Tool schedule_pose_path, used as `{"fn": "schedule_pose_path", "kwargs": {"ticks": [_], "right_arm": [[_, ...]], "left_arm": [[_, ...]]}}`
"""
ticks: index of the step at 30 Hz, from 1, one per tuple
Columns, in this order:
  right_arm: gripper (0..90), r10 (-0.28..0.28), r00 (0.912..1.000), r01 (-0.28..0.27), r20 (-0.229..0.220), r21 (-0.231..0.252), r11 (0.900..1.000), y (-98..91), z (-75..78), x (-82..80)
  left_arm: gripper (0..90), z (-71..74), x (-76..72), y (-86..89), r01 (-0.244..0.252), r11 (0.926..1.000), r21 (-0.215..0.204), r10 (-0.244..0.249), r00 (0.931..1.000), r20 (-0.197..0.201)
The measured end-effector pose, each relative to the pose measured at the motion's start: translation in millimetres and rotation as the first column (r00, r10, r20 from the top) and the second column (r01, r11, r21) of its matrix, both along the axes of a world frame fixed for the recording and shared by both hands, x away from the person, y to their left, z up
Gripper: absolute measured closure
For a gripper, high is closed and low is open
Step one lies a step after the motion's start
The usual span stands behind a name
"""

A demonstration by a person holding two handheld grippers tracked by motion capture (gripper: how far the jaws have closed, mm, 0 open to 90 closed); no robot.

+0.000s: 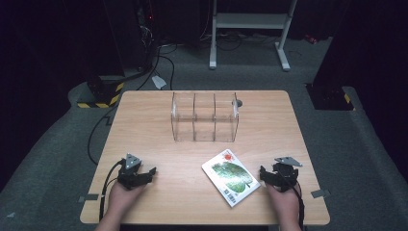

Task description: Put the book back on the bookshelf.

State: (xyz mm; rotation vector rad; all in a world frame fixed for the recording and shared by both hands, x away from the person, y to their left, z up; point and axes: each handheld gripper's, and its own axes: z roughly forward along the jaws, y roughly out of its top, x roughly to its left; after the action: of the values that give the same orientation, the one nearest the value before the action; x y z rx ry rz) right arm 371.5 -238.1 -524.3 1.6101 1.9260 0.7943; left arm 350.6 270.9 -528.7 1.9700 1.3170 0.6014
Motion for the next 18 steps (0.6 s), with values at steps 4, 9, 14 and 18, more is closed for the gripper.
{"fn": "schedule_pose_path", "kwargs": {"ticks": [4,9,14,18], "right_arm": [[16.0,0.017,0.9999,-0.017,-0.003,0.003,0.9999,-1.5,0.5,-0.9],[18.8,0.025,0.9995,-0.025,0.022,0.03,0.9992,-2.8,5.2,-5.9],[21.8,0.044,0.9972,-0.045,0.06,0.014,0.9989,-1.3,12.4,-12.5],[22.8,0.062,0.9949,-0.064,0.079,0.018,0.9978,0.3,17.3,-18.9]], "left_arm": [[28.6,0.0,0.2,0.0,0.001,1.0,0.0,-0.001,1.0,-0.001],[28.6,0.1,0.5,-0.2,0.002,1.0,0.0,-0.002,1.0,-0.001],[28.9,0.1,0.5,-0.3,0.002,1.0,0.001,-0.002,1.0,0.0],[29.0,0.1,0.3,-0.3,0.003,1.0,0.0,-0.003,1.0,-0.001]]}}
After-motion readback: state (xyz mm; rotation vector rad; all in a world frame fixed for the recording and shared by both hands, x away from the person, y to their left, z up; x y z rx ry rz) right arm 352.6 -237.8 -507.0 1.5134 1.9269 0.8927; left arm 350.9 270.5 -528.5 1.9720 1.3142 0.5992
